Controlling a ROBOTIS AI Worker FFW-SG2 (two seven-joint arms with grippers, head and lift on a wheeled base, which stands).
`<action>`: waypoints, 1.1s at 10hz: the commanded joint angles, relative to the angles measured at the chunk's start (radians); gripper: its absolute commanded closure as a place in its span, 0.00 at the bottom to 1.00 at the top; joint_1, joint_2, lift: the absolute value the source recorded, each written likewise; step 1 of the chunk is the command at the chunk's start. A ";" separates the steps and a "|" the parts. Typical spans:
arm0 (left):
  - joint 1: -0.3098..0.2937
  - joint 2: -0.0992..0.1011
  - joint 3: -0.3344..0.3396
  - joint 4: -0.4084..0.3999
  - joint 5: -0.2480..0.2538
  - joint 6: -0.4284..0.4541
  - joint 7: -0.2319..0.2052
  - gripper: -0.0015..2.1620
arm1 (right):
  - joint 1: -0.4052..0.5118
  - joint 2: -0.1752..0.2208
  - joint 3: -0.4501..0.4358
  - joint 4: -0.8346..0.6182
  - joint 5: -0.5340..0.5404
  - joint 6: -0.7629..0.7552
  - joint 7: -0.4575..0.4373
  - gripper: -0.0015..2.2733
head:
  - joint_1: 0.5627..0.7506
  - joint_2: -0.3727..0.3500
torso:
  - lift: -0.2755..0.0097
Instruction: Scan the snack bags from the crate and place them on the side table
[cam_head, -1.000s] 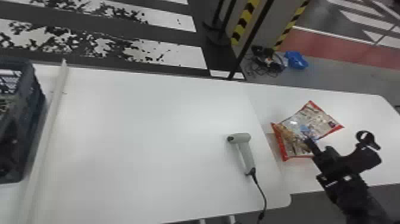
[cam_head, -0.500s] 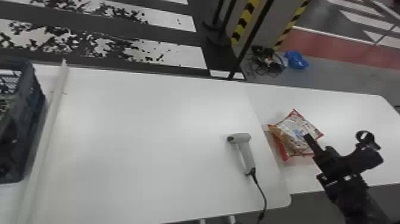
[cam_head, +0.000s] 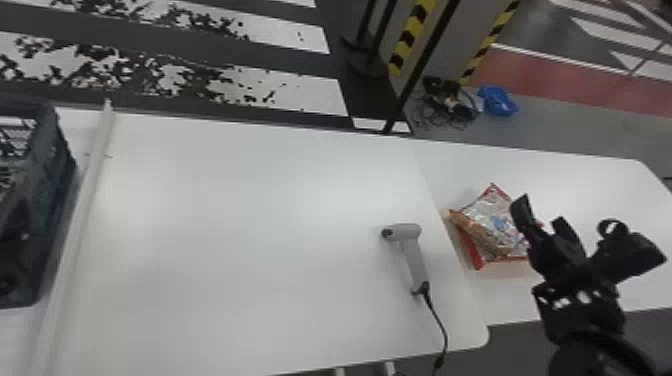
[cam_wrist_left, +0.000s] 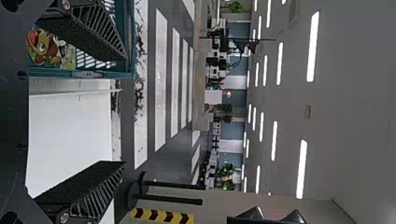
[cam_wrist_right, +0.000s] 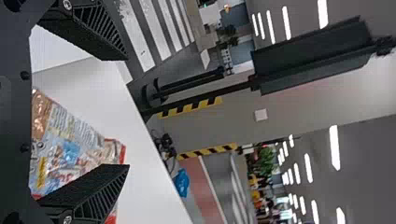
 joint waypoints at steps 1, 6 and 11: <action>0.000 -0.003 -0.007 0.001 -0.006 0.000 0.001 0.04 | 0.110 0.051 0.095 -0.150 0.102 -0.148 0.000 0.03 | 0.70 0.03 | 0.64; -0.006 -0.003 -0.011 0.010 -0.011 0.003 0.014 0.04 | 0.250 0.136 0.375 -0.273 0.346 -0.445 0.000 0.03 | 0.70 0.18 | 0.64; -0.023 -0.003 -0.033 0.033 -0.029 0.003 0.020 0.04 | 0.294 0.179 0.576 -0.273 0.538 -0.448 -0.049 0.03 | 0.70 0.43 | 0.64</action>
